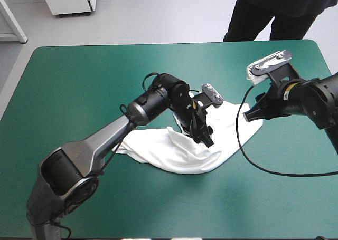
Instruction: Fold the cloth
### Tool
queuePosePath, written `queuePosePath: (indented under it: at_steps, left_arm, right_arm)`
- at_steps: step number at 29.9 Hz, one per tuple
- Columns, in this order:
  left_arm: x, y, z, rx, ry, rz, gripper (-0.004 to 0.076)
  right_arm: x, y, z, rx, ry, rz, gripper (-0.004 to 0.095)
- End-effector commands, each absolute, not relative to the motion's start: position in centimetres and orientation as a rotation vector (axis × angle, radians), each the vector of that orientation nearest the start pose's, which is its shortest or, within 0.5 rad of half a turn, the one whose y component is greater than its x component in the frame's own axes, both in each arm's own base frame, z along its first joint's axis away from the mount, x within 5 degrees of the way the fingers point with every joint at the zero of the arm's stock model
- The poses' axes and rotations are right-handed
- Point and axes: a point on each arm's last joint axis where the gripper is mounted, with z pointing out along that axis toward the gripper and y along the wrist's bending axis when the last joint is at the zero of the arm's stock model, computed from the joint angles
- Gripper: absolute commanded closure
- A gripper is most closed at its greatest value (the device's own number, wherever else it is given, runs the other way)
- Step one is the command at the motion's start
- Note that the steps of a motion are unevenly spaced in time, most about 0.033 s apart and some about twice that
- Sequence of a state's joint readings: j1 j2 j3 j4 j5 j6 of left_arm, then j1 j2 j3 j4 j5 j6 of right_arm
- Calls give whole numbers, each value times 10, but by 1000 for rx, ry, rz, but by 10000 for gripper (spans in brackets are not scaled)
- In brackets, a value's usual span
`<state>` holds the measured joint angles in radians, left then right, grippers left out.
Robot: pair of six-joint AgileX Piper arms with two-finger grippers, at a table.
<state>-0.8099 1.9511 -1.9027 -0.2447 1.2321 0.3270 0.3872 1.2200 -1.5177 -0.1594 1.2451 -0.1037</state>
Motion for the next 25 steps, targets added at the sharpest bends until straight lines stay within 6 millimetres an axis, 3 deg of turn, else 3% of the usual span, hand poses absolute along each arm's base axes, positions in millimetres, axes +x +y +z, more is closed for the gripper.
queuePosePath:
  at_steps: [1, 7, 10, 15, 19, 25]
  left_arm:
    - [257, -287, 385, 1337, 2324, -387, 209]
    - [272, -221, 418, 1054, 2349, -199, 209]
    - [283, -181, 413, 926, 2431, -148, 209]
    - [293, -112, 382, 702, 2621, -82, 209]
    - [291, -88, 354, 657, 2720, -43, 212]
    - [291, -82, 323, 695, 2778, -12, 212]
  right_arm:
    - [204, 71, 465, -580, 2237, -76, 493]
    - [203, 76, 465, -596, 2235, -37, 493]
    - [202, 77, 465, -597, 2236, -10, 493]
    - [203, 78, 465, -597, 2230, -1, 493]
    - [204, 79, 465, -598, 2225, 1, 493]
    - [204, 79, 464, -600, 2231, 10, 493]
